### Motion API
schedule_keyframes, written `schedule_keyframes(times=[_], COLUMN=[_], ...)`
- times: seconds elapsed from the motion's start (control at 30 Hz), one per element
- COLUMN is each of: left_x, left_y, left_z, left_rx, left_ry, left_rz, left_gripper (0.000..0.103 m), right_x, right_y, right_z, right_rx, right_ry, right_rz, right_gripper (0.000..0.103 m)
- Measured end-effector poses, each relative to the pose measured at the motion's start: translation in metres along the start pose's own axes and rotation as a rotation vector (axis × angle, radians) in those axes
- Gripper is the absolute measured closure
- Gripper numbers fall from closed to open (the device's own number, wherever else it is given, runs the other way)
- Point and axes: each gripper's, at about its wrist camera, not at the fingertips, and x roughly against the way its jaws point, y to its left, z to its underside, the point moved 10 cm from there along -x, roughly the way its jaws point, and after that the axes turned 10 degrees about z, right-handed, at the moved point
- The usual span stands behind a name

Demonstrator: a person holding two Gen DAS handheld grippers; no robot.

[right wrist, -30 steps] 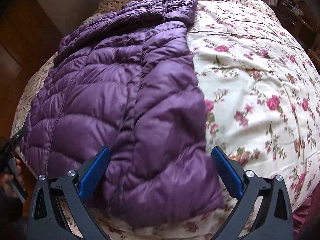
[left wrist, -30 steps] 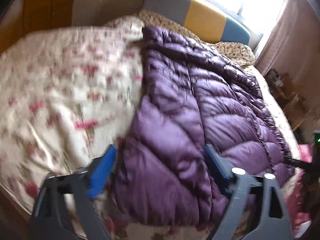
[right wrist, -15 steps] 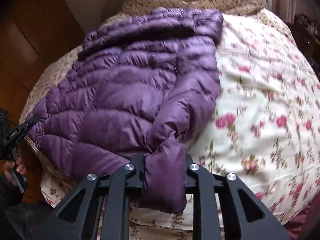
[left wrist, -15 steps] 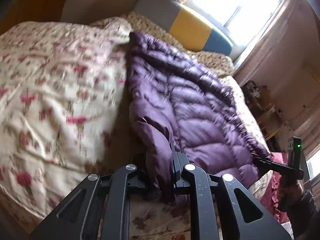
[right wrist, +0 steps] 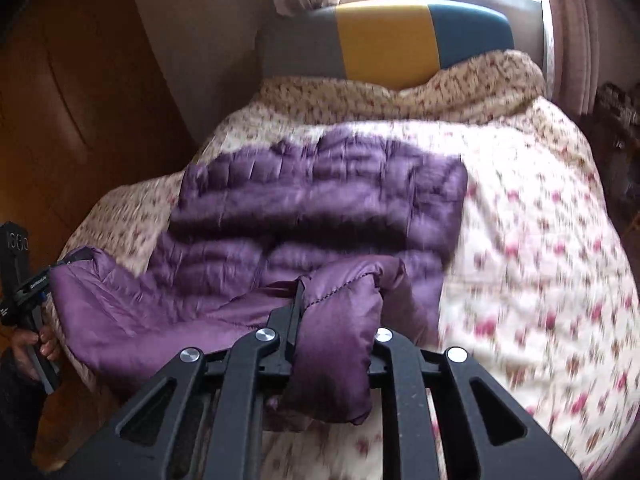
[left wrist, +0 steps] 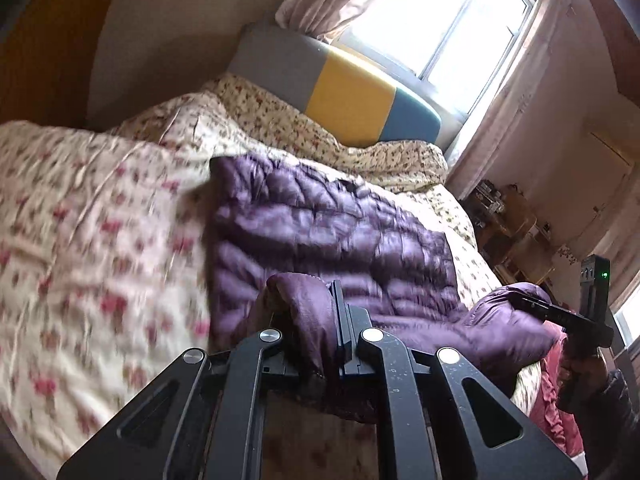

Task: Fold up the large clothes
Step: 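Grasp the hem with both grippers and fold it toward the collar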

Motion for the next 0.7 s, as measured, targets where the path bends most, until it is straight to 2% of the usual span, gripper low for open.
schedule_keyframes(times=[0.27, 0.4, 0.57, 0.7], left_x=[-0.059, -0.098, -0.138, -0.166], left_y=[0.022, 0.046, 0.081, 0.104], left_z=[-0.079, -0.111, -0.138, -0.145], left_rx=[-0.017, 0.008, 0.049, 0.052], left_ry=[-0.011, -0.002, 0.009, 0.044], left_rz=[-0.034, -0.065, -0.117, -0.168], left_gripper=[0.095, 0.095, 0.095, 0.095], right_x=[-0.049, -0.090, -0.141, -0.186], right_y=[-0.007, -0.014, -0.029, -0.035], right_z=[-0.088, -0.123, -0.153, -0.157], right_rx=[-0.021, -0.036, -0.089, -0.104], right_ry=[-0.057, -0.058, -0.045, -0.002], right_rz=[0.039, 0.071, 0.110, 0.140], right_gripper=[0.090, 0.090, 0.090, 0.090])
